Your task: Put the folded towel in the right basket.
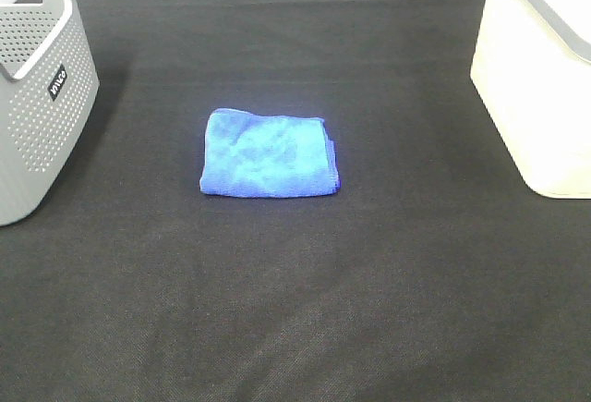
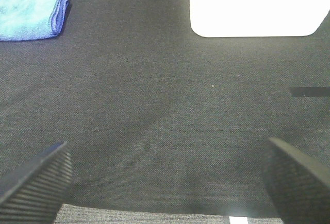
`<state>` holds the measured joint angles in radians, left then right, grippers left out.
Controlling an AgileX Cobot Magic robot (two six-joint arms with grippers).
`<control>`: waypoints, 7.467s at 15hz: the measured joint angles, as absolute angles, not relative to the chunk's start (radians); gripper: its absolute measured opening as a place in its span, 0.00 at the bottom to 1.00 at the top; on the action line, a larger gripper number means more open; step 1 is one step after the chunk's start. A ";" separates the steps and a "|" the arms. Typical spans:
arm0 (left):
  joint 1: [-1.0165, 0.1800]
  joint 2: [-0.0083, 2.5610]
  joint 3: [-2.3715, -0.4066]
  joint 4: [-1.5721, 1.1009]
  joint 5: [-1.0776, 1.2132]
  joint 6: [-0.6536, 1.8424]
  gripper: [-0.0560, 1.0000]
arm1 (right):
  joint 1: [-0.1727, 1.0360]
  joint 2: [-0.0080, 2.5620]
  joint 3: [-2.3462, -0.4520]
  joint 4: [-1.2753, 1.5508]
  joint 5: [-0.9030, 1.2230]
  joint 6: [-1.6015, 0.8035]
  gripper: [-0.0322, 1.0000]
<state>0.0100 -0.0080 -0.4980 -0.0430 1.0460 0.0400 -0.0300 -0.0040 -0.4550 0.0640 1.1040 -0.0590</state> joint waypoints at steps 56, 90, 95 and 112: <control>0.010 -0.008 -0.498 -0.051 1.047 0.040 0.98 | 0.125 2.031 -2.099 0.568 1.147 -0.173 0.17; 0.010 -0.008 -0.498 -0.051 1.047 0.040 0.98 | -0.003 0.505 -0.758 0.050 1.160 -0.007 0.97; 0.010 -0.008 -0.498 -0.051 1.047 0.040 0.98 | -0.003 0.095 -0.504 0.052 1.160 -0.007 0.97; 0.010 -0.008 -0.498 -0.069 1.047 0.040 0.98 | -0.003 -0.005 -0.454 0.050 1.106 -0.007 0.97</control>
<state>0.0100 -0.0080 -0.4980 -0.0690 1.0470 0.0400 -0.0030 -0.0050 -0.4540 0.0500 1.1060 -0.0070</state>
